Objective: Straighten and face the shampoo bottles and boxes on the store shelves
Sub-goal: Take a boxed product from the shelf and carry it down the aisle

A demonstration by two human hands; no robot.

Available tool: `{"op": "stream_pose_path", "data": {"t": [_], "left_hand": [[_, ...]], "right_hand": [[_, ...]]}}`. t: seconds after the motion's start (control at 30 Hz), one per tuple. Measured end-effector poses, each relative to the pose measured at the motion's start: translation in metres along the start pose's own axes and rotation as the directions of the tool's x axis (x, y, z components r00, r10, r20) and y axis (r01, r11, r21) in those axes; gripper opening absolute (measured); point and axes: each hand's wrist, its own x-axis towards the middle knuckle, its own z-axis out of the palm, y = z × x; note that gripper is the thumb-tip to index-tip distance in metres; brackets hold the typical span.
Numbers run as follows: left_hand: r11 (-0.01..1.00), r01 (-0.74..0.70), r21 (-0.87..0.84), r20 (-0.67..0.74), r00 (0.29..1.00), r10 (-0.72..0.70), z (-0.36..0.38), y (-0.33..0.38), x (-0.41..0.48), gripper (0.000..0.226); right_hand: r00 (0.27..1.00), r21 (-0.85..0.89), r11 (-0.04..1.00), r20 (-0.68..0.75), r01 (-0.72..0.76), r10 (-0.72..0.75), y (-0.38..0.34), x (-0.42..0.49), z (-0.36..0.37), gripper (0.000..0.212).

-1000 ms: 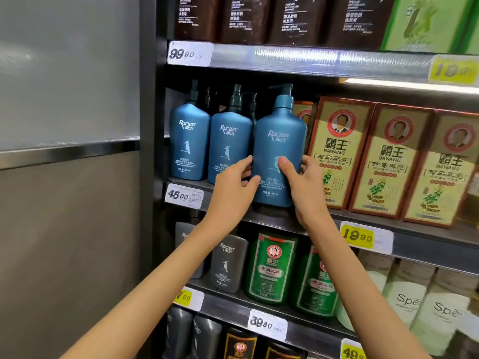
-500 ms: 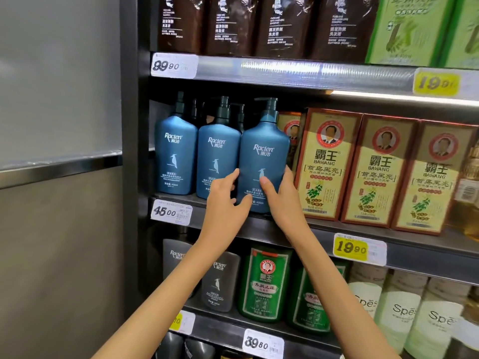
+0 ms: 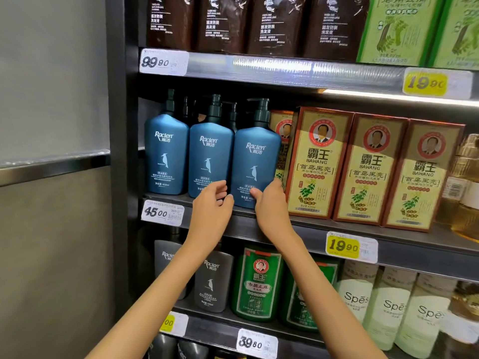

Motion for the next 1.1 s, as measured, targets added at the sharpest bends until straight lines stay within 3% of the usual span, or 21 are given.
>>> {"op": "stream_pose_path", "data": {"t": [0.37,0.53,0.63,0.8,0.93,1.1], "left_hand": [[1.0,-0.008,-0.016,0.038,0.999,0.009,-0.009,0.005,-0.007,0.03],[0.994,-0.102,-0.026,0.059,0.993,0.103,0.0,0.013,-0.018,0.029],[0.99,-0.138,-0.029,0.107,0.984,0.14,0.018,0.023,-0.02,0.031],[0.993,-0.116,0.012,0.238,0.965,0.11,0.061,0.045,-0.02,0.043],[0.988,-0.096,0.124,0.289,0.956,0.056,0.082,0.055,-0.012,0.052],[0.985,-0.009,0.173,0.343,0.938,-0.052,0.099,0.059,-0.01,0.064]], "right_hand": [[0.999,-0.051,0.999,0.039,0.004,-0.002,0.0,-0.001,-0.005,0.046],[0.992,-0.108,0.986,-0.003,0.123,-0.124,0.008,-0.031,-0.018,0.039],[0.984,-0.001,0.986,-0.054,0.167,-0.167,0.015,-0.044,-0.042,0.026],[0.998,0.308,0.949,0.011,0.06,-0.066,0.027,-0.047,-0.087,0.014],[0.999,0.359,0.933,-0.018,0.039,-0.035,0.042,-0.048,-0.108,0.016],[0.999,0.43,0.902,0.052,-0.031,0.009,0.056,-0.055,-0.118,0.02]]}}
